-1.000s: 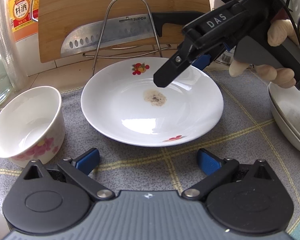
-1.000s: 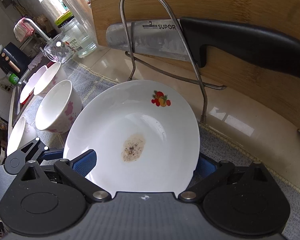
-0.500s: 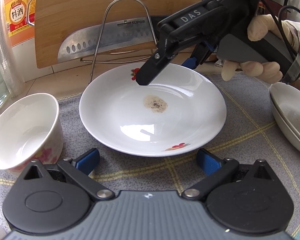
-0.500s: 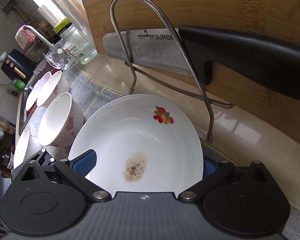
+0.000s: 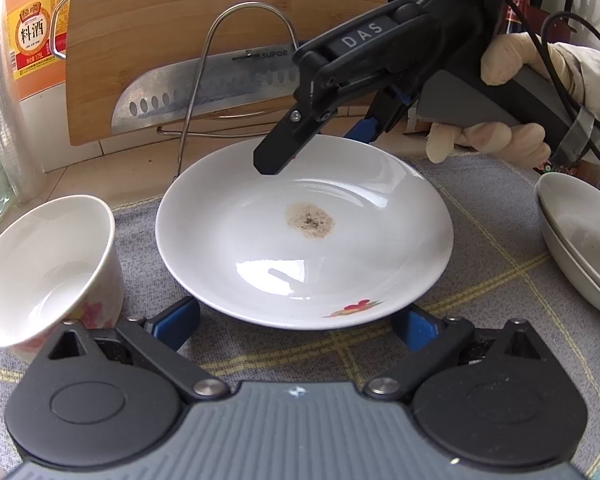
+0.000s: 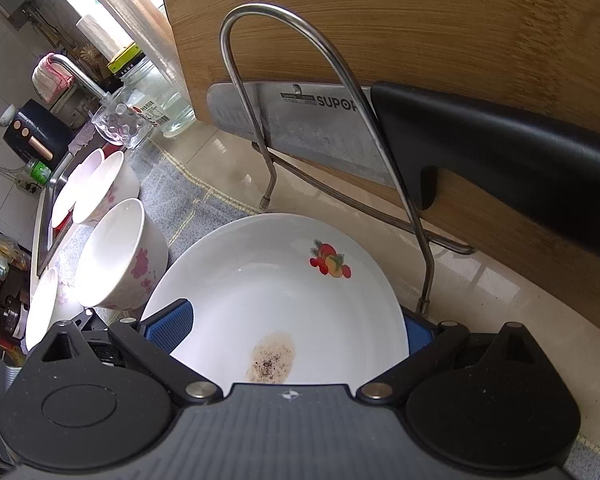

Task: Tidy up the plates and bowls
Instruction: 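Lift the stained plate with the right tool and carry it toward the stack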

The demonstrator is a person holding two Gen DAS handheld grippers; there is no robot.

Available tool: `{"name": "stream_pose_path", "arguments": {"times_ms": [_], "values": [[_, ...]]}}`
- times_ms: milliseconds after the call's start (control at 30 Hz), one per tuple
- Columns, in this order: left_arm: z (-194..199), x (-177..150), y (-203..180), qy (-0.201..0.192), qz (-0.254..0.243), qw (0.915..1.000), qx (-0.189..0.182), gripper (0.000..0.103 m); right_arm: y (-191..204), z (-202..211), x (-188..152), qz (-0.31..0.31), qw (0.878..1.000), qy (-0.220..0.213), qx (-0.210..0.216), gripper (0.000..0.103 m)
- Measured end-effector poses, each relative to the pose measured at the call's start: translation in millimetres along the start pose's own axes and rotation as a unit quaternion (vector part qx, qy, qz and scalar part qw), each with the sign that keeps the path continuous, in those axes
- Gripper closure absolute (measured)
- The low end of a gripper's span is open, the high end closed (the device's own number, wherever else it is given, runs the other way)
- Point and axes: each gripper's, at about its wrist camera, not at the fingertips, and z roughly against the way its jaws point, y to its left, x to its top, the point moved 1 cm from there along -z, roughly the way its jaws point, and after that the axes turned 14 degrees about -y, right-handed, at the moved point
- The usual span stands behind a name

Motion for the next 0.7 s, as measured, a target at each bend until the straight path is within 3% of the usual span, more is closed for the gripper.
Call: {"name": "stream_pose_path", "arguments": {"times_ms": [267, 433, 700], "values": [[-0.1, 0.9, -2.4, -0.009, -0.015, 0.9998, -0.004, 0.003, -0.2, 5.7, -0.4, -0.001, 1.000, 0.008, 0.013, 0.000], [-1.4, 0.9, -2.8, -0.009, -0.018, 0.9998, -0.001, 0.003, -2.0, 9.6, 7.0, -0.008, 1.000, -0.018, 0.011, 0.000], [4.1, 0.8, -7.4, -0.002, -0.036, 0.9993, 0.005, 0.003, 1.4, 8.7, 6.6, 0.005, 1.000, -0.003, 0.011, 0.000]]}}
